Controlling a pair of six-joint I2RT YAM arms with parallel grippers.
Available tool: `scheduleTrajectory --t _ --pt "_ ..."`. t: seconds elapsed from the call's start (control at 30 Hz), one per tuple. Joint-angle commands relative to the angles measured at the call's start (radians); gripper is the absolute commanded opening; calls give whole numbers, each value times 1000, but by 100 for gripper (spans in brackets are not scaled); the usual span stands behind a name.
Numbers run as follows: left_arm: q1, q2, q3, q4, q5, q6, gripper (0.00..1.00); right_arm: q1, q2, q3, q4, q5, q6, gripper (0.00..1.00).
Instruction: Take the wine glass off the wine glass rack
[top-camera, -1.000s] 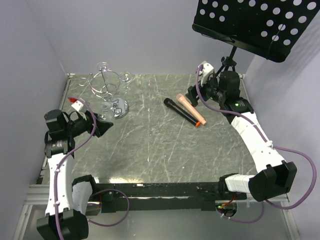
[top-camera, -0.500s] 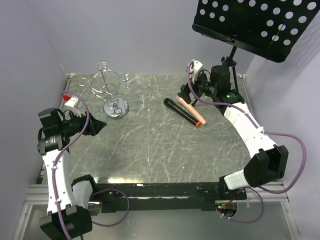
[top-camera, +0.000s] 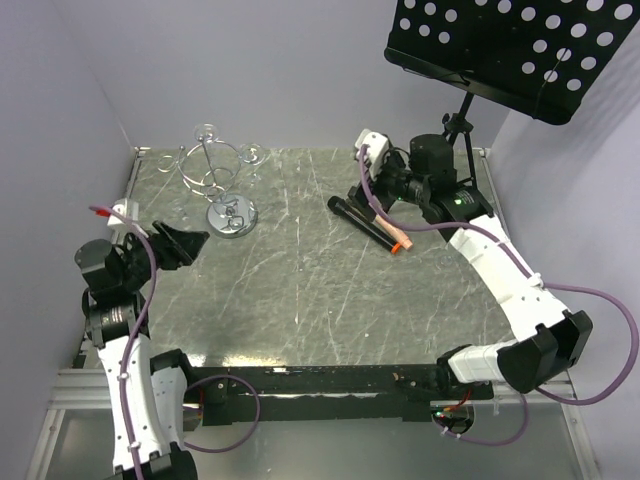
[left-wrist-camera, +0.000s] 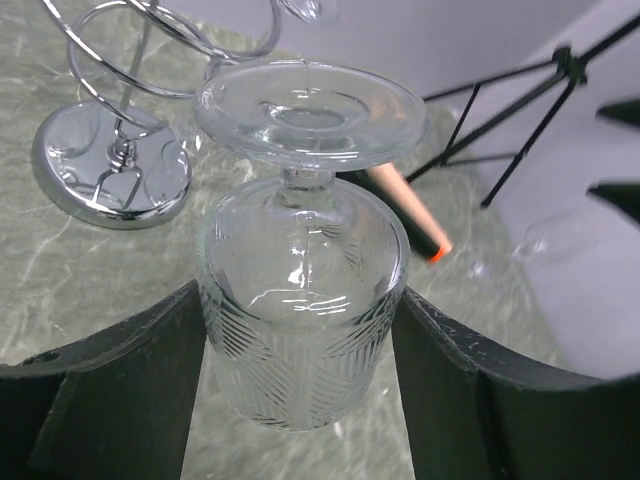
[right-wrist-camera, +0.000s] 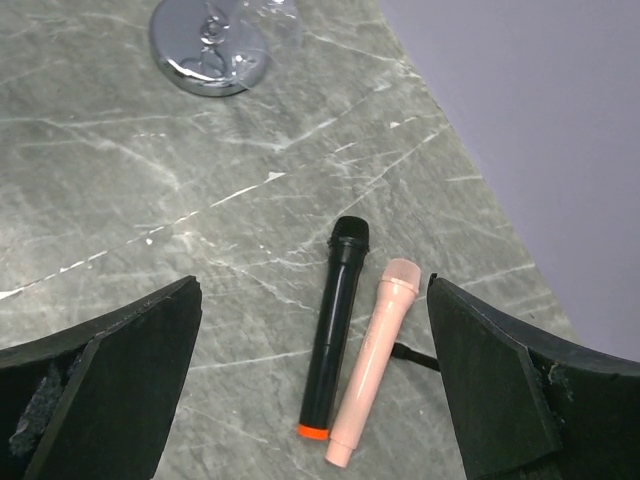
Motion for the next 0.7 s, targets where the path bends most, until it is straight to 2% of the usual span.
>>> scheduleTrajectory --t 0.0,0.2,0.4,0.53,0.67 --pt "9 -49 -43 107 -73 -244 1 67 -3 76 -90 102 -30 100" --pt "29 -116 -188 200 -41 -399 1 155 77 197 -182 145 -38 100" --pt "27 -38 -211 161 56 -469 1 208 114 239 -185 155 -25 100" --pt "27 -49 -232 142 19 -489 1 230 73 167 -123 147 -7 99" --pt "27 -29 -280 211 65 -573 1 291 -12 33 -67 106 -30 95"
